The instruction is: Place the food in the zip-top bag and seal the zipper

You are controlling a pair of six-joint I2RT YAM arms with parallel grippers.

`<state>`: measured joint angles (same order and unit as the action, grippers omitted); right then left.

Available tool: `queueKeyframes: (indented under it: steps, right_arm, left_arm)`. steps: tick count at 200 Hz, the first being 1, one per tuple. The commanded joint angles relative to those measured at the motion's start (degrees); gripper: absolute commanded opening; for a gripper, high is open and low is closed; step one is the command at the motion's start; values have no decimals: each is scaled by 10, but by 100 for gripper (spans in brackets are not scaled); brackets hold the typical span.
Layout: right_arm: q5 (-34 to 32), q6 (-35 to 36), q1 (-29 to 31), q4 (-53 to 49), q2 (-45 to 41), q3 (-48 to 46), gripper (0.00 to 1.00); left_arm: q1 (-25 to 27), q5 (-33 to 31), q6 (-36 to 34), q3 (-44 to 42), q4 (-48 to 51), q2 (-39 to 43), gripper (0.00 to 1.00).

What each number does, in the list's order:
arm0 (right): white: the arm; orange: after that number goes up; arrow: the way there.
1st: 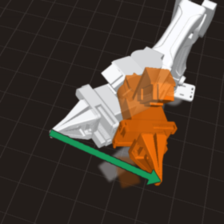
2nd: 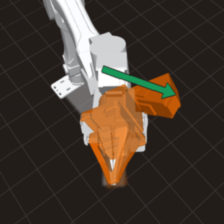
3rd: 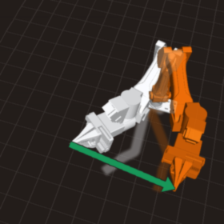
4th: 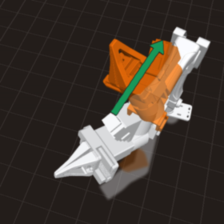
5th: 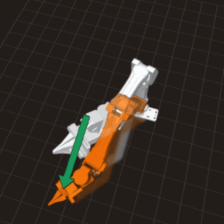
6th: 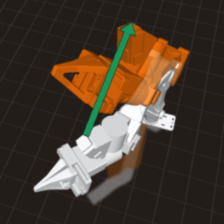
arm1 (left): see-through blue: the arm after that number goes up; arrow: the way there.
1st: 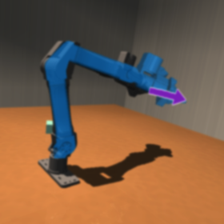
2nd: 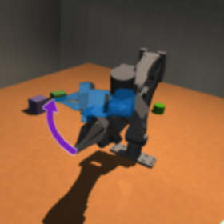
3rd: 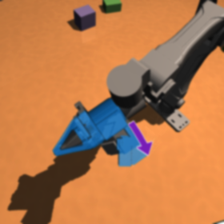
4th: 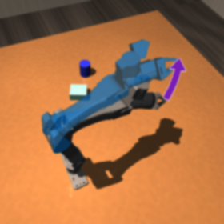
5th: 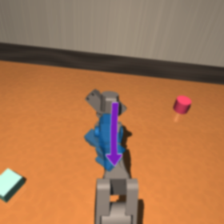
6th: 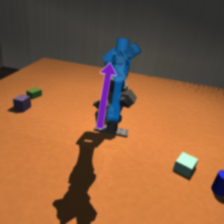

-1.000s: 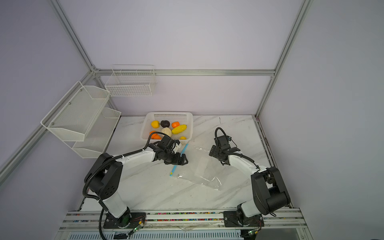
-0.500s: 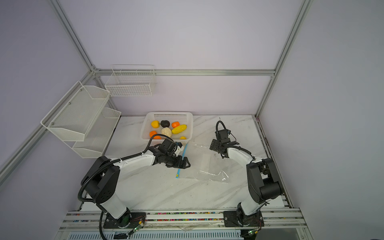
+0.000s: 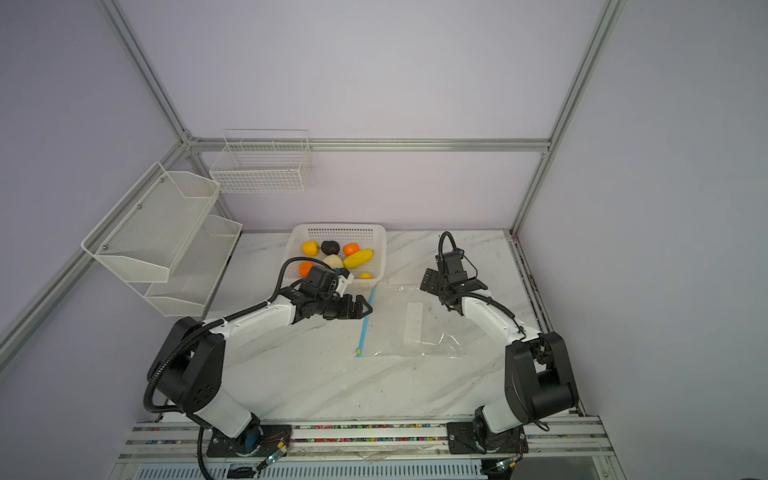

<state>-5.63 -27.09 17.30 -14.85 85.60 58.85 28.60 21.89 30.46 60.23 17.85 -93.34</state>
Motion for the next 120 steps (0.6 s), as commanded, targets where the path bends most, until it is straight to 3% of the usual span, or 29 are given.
queueKeyframes:
  steps: [1,38,120]
  right_arm:
    - [-2,13,-2,-12,-1,6,92]
    - [-7,14,-2,2,30,-1,93]
    - [-34,27,-2,-1,68,14,97]
  left_arm:
    - [-18,8,-2,15,-30,-6,98]
    - [-27,24,0,28,-34,-16,98]
    - [-25,72,-2,-34,-54,-21,96]
